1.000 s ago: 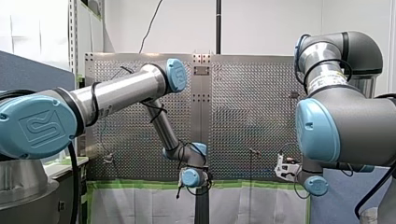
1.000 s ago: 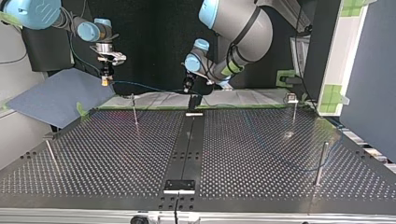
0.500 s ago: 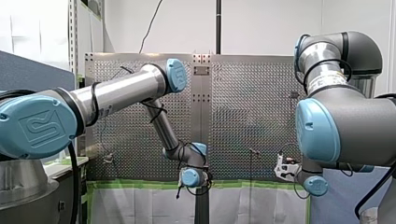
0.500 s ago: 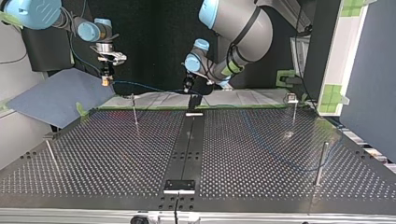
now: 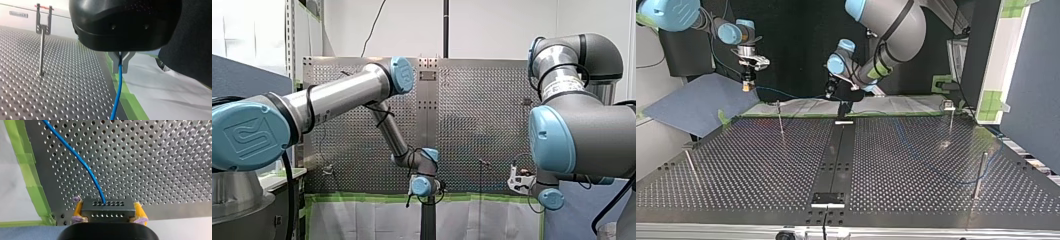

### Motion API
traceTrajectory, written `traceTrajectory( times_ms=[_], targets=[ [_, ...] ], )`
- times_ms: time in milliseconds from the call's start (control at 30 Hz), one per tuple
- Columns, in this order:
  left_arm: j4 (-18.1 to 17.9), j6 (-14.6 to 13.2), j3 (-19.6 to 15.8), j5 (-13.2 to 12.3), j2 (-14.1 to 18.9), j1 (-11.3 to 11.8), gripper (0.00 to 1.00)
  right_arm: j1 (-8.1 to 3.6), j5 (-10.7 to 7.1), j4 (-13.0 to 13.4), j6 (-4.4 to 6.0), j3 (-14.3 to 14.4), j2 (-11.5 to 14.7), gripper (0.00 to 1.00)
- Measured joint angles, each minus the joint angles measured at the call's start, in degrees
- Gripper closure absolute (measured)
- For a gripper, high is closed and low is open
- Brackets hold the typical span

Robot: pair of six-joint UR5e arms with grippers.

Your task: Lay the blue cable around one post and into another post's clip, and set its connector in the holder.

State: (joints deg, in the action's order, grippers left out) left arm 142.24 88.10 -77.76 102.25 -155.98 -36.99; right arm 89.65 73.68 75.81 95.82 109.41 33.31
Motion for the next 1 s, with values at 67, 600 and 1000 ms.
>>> traceTrajectory(
  times_ms=[67, 600, 1000],
  targets=[
    [0.08, -0.06, 0.00, 0.10, 0.16, -0.44, 1.00, -0.19, 0.41, -0.19, 0.00, 0.00, 0.01, 0.64],
    [-0.89, -0.61, -1.69, -0.39, 2.58, -3.77, 1.00, -2.43, 1.72, -3.29, -2.77, 0.07, 0.20, 0.64],
    [-5.69, -1.11, -5.96, -0.61, 7.13, -4.28, 1.00, -4.35, 0.82, -1.91, -2.55, -0.04, 1.38, 0.64]
  ],
)
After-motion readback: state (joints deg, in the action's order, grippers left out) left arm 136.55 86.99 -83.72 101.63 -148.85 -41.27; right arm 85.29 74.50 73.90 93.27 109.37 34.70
